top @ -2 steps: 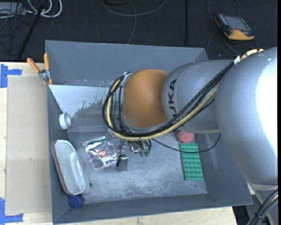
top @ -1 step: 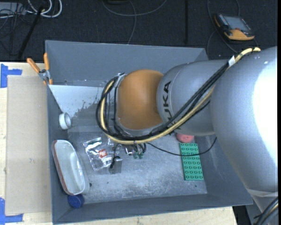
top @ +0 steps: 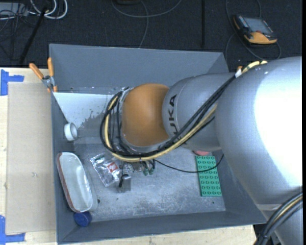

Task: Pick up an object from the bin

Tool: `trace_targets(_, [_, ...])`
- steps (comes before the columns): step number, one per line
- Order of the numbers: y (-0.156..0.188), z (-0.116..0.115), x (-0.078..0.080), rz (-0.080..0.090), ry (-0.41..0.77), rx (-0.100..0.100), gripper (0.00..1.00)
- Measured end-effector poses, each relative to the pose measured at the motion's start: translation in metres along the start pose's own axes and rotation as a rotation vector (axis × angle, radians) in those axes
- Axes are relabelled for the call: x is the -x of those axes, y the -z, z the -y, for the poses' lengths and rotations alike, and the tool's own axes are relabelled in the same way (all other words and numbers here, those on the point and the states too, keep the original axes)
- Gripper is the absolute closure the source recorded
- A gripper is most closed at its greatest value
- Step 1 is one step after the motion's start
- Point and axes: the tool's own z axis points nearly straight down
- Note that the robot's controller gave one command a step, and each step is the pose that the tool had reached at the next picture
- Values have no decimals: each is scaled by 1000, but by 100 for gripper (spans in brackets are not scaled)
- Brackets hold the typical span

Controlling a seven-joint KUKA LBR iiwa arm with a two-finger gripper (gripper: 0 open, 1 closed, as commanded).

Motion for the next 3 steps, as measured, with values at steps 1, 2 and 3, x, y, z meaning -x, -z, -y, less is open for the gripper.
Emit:
trace_targets(1, [0, 0, 0, 0, -4, 1, 0])
trace_targets(2, [0, 0, 0, 0, -5, 1, 100])
trace_targets(3, [48, 0, 2, 9, -8, 0, 100])
